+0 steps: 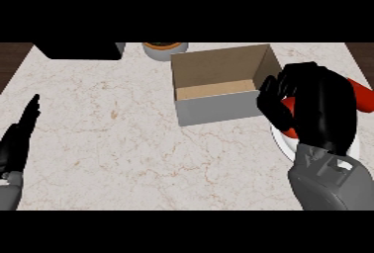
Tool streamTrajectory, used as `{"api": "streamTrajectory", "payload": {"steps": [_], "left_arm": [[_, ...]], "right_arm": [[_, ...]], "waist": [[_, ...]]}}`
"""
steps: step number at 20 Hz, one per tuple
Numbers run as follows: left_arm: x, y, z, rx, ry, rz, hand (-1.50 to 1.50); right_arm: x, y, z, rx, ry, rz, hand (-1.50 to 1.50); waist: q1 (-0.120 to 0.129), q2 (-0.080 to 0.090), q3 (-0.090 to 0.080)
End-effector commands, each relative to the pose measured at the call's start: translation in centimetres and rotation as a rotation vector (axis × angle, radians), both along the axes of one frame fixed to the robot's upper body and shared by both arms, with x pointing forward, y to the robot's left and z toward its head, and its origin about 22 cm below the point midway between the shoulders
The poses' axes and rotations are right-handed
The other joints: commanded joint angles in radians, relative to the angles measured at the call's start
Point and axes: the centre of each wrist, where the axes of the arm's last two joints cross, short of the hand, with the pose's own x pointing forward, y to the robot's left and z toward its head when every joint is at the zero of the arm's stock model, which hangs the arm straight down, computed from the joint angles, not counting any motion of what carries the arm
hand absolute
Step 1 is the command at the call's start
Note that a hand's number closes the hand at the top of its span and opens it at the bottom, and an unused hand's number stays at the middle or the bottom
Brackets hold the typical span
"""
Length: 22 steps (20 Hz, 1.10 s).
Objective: Pick the tomato from the plate and place it in the cardboard box
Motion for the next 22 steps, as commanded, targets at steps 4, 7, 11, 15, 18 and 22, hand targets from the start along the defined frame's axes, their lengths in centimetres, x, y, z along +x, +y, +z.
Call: {"api": "streamTrajectory", "payload": {"steps": [4, 7, 11, 15, 18, 22], "left_arm": [[1.2, -1.7, -0.1, 0.016, -0.015, -0.021, 0.00], [0.5, -1.5, -0.1, -0.013, 0.003, -0.024, 0.00], [0.6, -1.1, -0.2, -0.018, 0.008, -0.017, 0.00], [-0.3, -0.2, 0.1, -0.011, 0.002, 0.002, 0.00], [0.7, -1.1, 0.7, -0.001, -0.004, -0.024, 0.00], [0.0, -0.6, 0.9, 0.006, -0.018, -0.037, 0.00]], "right_arm": [[6.6, 3.6, 2.6, 0.159, 0.014, -0.001, 1.50], [9.4, 3.7, 1.2, 0.167, 0.037, -0.010, 1.50], [13.0, 2.0, -0.4, 0.216, 0.064, -0.010, 1.50], [15.4, 1.9, -2.4, 0.199, 0.087, -0.028, 1.50], [16.6, 3.8, -3.8, 0.140, 0.151, -0.067, 1.50], [18.1, 2.2, -3.2, 0.290, 0.183, -0.160, -1.50]], "waist": [[0.004, 0.005, 0.002], [0.005, 0.004, 0.002], [0.008, 0.006, 0.002], [0.013, 0.007, 0.002], [0.029, 0.014, 0.002], [0.038, 0.015, 0.002]]}}
